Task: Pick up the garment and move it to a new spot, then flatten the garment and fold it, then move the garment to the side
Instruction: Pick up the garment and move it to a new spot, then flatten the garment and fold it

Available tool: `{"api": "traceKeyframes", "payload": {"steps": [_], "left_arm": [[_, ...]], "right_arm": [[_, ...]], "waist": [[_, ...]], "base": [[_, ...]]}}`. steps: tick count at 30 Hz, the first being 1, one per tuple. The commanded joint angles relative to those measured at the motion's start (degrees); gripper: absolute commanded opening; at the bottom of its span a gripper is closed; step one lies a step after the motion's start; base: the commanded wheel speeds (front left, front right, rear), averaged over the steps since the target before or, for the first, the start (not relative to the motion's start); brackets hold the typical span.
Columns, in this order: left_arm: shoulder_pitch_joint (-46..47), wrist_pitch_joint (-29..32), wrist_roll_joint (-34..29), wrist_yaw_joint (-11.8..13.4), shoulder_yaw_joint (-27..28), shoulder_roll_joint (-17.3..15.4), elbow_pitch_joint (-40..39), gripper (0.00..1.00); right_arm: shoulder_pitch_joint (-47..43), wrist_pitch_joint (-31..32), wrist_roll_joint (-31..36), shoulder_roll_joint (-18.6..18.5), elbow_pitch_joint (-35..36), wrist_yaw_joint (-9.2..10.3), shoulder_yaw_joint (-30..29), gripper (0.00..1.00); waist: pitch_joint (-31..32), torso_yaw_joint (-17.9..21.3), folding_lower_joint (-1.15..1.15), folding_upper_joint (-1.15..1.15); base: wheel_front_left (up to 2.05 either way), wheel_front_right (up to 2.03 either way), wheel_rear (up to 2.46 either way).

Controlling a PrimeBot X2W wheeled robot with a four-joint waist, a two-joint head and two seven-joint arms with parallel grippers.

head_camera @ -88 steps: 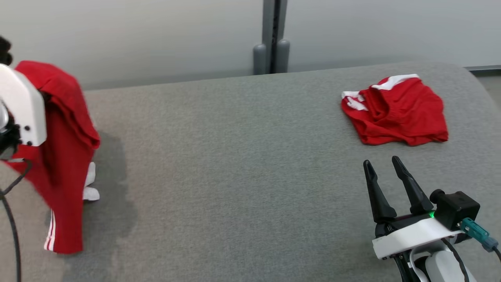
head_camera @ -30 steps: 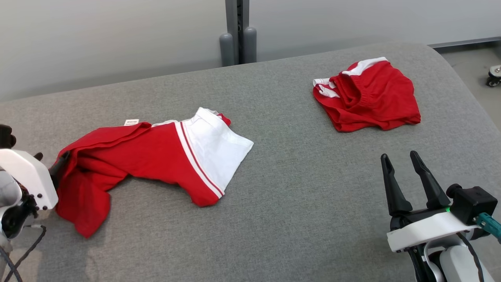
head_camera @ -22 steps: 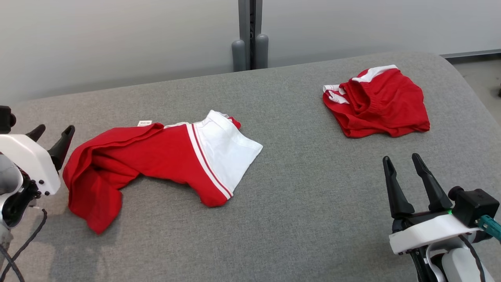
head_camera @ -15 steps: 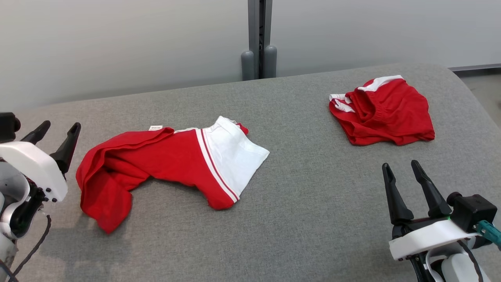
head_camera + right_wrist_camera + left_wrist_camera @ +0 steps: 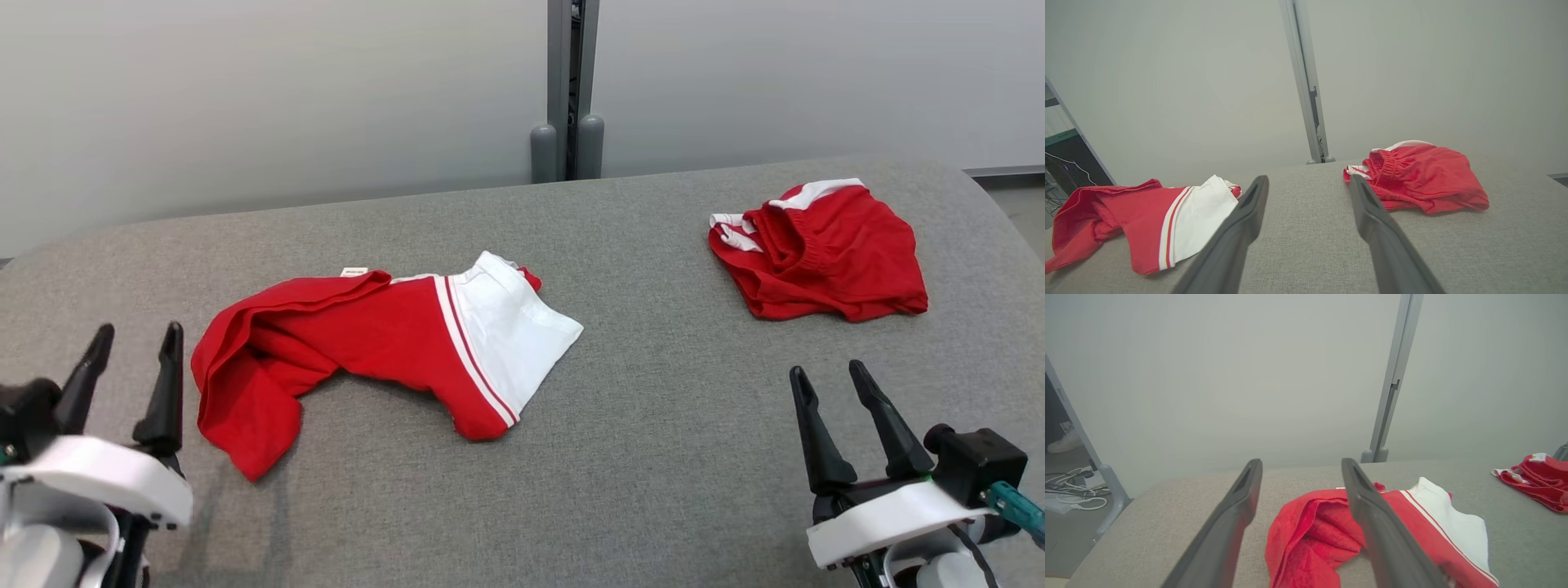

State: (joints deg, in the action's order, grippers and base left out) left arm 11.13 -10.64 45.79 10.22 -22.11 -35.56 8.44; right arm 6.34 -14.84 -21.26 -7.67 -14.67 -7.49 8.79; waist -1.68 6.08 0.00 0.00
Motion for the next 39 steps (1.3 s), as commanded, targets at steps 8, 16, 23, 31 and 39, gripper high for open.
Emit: {"api": "traceKeyframes", "payload": {"steps": [8, 16, 23, 31, 39], "left_arm": [[-7.74, -4.4, -2.91, 2.05, 2.36, 4.02, -2.84, 1.0], [-12.83, -4.58, -9.87, 0.76, 7.62, 12.69, -4.99, 1.0], [-13.97, -4.6, -15.36, -2.39, 10.21, 19.3, -3.7, 1.0], [-13.82, -4.61, -19.68, -6.67, 11.94, 22.08, -1.34, 1.0], [-13.72, -4.61, -22.86, -9.35, 15.01, 24.45, 0.28, 1.0]], "right_arm": [[-1.26, -0.35, -0.69, -0.71, 0.03, -0.02, 0.17, 1.0], [-2.01, -0.35, -0.68, -0.59, 0.27, -0.02, 0.11, 1.0], [-1.67, -0.35, -1.02, -0.73, 0.29, -0.02, 0.19, 1.0], [-1.39, -0.36, -0.91, -0.85, 0.93, -0.02, -0.12, 1.0], [-2.11, -0.36, -0.08, -0.14, 2.18, -0.02, -1.8, 1.0]], "waist": [[0.66, -1.35, 0.0, 0.0], [0.58, -2.93, 0.0, 0.0], [0.18, -3.95, 0.0, 0.0], [-0.02, -4.33, 0.0, 0.0], [0.15, -4.76, 0.0, 0.0]], "base": [[0.0, 0.0, 0.0], [0.0, 0.0, 0.0], [0.0, 0.0, 0.0], [0.0, 0.0, 0.0], [0.0, 0.0, 0.0]]}}
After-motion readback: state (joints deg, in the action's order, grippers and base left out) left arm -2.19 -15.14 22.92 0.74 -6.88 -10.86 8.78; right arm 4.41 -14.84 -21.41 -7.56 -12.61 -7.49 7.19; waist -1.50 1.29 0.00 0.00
